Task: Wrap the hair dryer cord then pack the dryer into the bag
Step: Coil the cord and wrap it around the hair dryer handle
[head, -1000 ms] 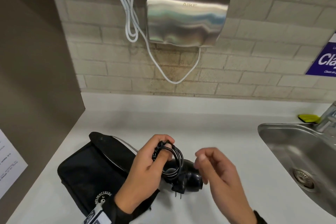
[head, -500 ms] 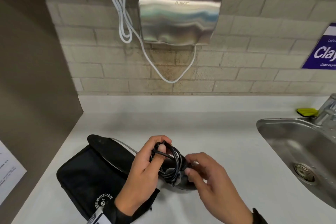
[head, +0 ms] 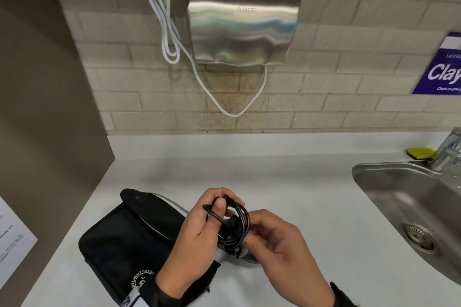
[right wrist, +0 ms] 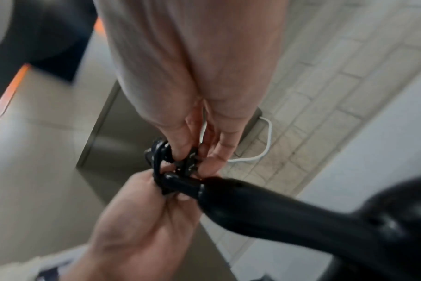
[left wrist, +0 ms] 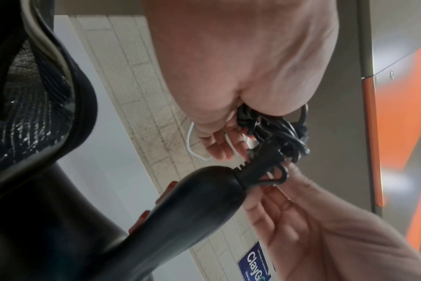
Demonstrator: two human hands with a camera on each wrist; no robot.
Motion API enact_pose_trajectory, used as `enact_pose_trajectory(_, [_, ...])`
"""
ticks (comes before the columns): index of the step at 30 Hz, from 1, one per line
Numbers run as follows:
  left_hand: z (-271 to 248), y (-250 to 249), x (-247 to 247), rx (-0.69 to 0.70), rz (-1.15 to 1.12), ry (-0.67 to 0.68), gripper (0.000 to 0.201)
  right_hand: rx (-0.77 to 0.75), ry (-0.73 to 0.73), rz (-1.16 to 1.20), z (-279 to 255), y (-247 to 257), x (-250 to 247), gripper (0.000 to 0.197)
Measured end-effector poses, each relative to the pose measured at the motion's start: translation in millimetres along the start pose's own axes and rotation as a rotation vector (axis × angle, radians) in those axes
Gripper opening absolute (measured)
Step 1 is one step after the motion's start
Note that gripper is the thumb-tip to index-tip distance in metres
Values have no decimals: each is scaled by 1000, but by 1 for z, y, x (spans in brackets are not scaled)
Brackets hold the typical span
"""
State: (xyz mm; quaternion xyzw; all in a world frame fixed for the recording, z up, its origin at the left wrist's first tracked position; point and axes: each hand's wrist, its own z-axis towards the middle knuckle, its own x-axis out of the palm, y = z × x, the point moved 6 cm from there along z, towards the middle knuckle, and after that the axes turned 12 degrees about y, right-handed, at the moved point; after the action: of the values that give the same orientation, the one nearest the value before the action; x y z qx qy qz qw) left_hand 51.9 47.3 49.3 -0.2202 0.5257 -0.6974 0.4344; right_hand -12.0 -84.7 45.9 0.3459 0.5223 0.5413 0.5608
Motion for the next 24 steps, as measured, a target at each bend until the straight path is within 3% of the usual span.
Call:
enact_pose_trajectory(2, [1, 1, 1, 7, 5, -7, 34, 42, 27, 224, -3, -4, 5, 24])
enact_pose_trajectory(5, [2, 3, 2, -9, 15, -4, 35, 25, -19, 378, -7, -6, 10, 39])
enact_pose_trajectory(8, [1, 2, 2, -18, 63, -4, 38, -36, -124, 262, -10, 4, 8, 58])
enact_pose_trajectory(13, [1, -5, 2, -17, 111, -22, 37, -100, -102, -305, -12, 27, 13, 46])
enact_pose_trajectory(16, [0, -14, 3, 8, 144, -23, 27, -116, -100, -488, -12, 25, 15, 37])
enact_pose_trajectory(20, [0, -14, 3, -11, 190, 16, 14, -131, -217, -539, -14, 33, 11, 25])
enact_pose_trajectory(24, [-1, -15, 3, -32, 231, 51, 24, -166, -239, -290, -12, 52, 2, 10])
